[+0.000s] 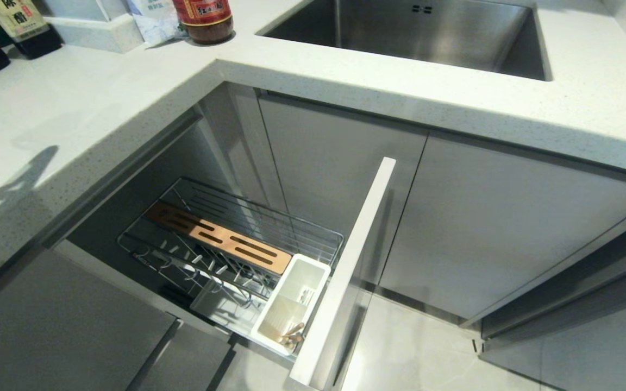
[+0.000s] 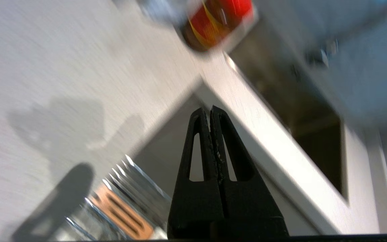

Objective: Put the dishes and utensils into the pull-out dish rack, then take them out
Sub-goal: Close the cupboard

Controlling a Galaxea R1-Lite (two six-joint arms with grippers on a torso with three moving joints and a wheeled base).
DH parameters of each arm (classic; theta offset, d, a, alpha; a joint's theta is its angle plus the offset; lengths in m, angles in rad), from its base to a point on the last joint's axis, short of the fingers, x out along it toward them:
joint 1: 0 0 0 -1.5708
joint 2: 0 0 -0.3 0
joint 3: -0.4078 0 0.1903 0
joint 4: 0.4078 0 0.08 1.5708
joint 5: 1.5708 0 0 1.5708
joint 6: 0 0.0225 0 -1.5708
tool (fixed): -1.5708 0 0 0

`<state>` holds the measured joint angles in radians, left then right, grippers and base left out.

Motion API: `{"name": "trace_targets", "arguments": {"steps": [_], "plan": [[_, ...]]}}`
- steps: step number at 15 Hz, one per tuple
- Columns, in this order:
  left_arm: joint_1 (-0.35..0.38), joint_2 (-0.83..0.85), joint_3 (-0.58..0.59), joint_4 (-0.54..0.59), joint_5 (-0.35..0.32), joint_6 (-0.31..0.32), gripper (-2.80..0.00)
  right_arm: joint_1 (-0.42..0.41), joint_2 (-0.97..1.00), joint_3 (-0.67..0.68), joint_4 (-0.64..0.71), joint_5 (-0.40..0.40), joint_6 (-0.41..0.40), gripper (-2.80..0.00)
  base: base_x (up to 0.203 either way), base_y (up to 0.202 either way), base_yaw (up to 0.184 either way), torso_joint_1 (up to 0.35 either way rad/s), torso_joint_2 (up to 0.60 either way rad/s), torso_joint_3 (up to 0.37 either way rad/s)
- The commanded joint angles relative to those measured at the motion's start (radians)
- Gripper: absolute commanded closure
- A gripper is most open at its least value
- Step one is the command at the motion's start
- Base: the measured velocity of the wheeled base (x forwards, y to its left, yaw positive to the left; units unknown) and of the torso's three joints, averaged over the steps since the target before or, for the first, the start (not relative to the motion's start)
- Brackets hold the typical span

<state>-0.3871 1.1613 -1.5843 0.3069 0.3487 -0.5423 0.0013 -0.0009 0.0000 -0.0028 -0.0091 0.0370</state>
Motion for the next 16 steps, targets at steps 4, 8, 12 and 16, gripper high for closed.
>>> {"name": "trace_targets", "arguments": {"steps": [4, 8, 12, 16], "plan": [[-0.384, 0.146, 0.077, 0.041, 0.097, -0.04, 0.0, 0.0, 0.001, 0.0, 0.0, 0.0, 0.0, 0.0, 0.0, 0.0, 0.0, 0.0, 0.0, 0.0], [-0.559, 0.259, 0.136, 0.051, 0.208, -0.074, 0.0, 0.0, 0.001, 0.0, 0.0, 0.0, 0.0, 0.0, 0.0, 0.0, 0.0, 0.0, 0.0, 0.0], [-0.72, 0.423, 0.177, 0.075, 0.286, -0.143, 0.0, 0.0, 0.001, 0.0, 0.0, 0.0, 0.001, 0.0, 0.0, 0.0, 0.0, 0.0, 0.0, 0.0], [-0.77, 0.457, 0.202, 0.074, 0.246, -0.183, 0.0, 0.0, 0.001, 0.0, 0.0, 0.0, 0.001, 0.0, 0.0, 0.0, 0.0, 0.0, 0.0, 0.0]]}}
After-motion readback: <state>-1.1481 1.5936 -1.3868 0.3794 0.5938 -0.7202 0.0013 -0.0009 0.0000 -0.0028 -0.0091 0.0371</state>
